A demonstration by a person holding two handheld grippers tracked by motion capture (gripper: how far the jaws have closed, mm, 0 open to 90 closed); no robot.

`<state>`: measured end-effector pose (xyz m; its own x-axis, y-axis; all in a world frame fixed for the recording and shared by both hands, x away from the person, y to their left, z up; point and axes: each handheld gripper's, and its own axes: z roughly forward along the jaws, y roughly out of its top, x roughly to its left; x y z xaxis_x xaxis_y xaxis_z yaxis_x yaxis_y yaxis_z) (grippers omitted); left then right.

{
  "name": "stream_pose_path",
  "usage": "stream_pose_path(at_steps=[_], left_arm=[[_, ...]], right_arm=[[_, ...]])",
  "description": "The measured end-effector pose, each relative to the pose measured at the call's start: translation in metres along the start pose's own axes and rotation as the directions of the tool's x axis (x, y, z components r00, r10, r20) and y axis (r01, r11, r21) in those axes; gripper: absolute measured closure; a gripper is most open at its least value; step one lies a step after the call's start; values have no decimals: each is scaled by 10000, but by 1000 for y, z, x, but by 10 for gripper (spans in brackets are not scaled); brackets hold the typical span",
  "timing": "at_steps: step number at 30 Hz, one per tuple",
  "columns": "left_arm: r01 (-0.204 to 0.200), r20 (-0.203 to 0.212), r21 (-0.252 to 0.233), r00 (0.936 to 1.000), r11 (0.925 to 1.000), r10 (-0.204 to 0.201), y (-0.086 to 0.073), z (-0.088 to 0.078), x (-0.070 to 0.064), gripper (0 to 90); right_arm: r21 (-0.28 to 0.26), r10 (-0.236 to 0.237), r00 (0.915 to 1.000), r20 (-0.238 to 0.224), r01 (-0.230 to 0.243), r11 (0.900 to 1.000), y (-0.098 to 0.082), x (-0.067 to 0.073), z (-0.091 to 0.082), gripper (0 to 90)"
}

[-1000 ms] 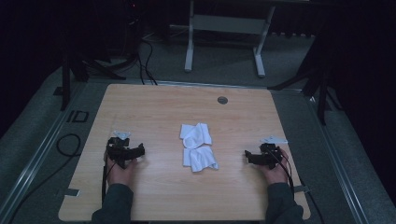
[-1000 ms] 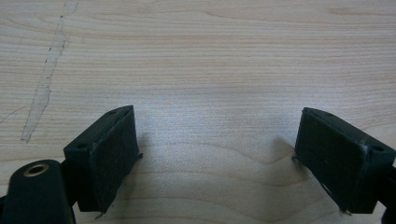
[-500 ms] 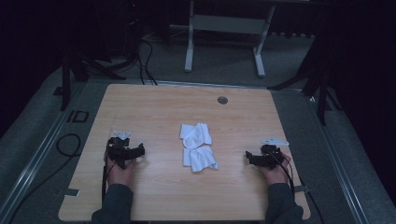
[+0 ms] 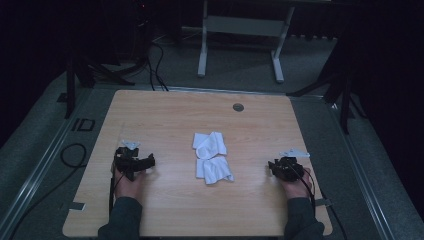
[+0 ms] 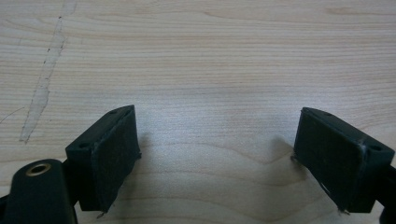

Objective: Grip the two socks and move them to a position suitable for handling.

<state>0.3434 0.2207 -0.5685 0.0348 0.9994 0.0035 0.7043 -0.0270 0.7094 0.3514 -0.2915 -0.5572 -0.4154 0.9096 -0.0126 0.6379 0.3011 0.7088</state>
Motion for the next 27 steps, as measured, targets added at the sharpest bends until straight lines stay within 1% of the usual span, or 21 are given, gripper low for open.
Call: stream_pose_path(at_steps=[1,3,5,6,7,8,10,12,13,14,17,18,19,21,24,25,26,27], left_arm=[[2,0,-5,10000,10000,-2,0,0,0,140],[2,0,-5,10000,10000,-2,0,0,0,140],[1,0,-1,10000,10000,-1,0,0,0,140],[3,1,-5,10000,10000,-3,0,0,0,140],[2,0,-1,10000,10000,-2,0,0,0,140],[0,1,-1,10000,10000,0,0,0,0,140],[2,1,0,10000,10000,-2,0,0,0,140],[1,1,-3,10000,10000,-1,0,0,0,140],[2,2,-3,10000,10000,-2,0,0,0,140],[2,1,1,10000,10000,-2,0,0,0,140],[0,1,1,10000,10000,0,0,0,0,140],[0,0,0,10000,10000,0,0,0,0,140],[0,0,-1,10000,10000,0,0,0,0,140],[-1,0,2,10000,10000,1,0,0,0,140],[0,1,2,10000,10000,0,0,0,0,140],[-2,-1,3,10000,10000,2,0,0,0,140],[2,-1,0,10000,10000,-2,0,0,0,140],[1,0,1,10000,10000,-1,0,0,0,140]], right_arm=[[35,-121,9999,-101,121,9999,0,2,-1,682],[83,-351,9994,57,350,9994,1,7,-3,667],[60,-537,9986,-7,537,9985,2,10,-4,687],[-1,-619,9980,-157,619,9981,3,12,-5,711],[-67,-954,9938,-570,952,9954,4,17,-7,729],[-67,-954,9938,-570,952,9954,4,17,-7,729],[-110,-1232,9897,-734,1228,9924,5,22,-9,750],[-129,-1368,9873,-810,1362,9906,7,28,-11,773],[-161,-1432,9850,-966,1423,9897,9,32,-13,806],[-161,-1432,9850,-966,1423,9897,9,32,-13,806],[-121,-1435,9836,-1093,1431,9896,11,37,-14,858],[-95,-1521,9802,-1266,1521,9883,11,41,-14,882],[-95,-1521,9802,-1266,1521,9883,11,41,-14,882],[-25,-1672,9769,-1332,1683,9857,11,47,-14,894],[-81,-1974,9697,-1440,1983,9801,13,55,-15,894],[-123,-2153,9648,-1509,2159,9763,14,61,-16,894],[-168,-2200,9628,-1567,2201,9753,15,64,-16,894],[-168,-2200,9628,-1567,2201,9753,15,64,-16,894]])
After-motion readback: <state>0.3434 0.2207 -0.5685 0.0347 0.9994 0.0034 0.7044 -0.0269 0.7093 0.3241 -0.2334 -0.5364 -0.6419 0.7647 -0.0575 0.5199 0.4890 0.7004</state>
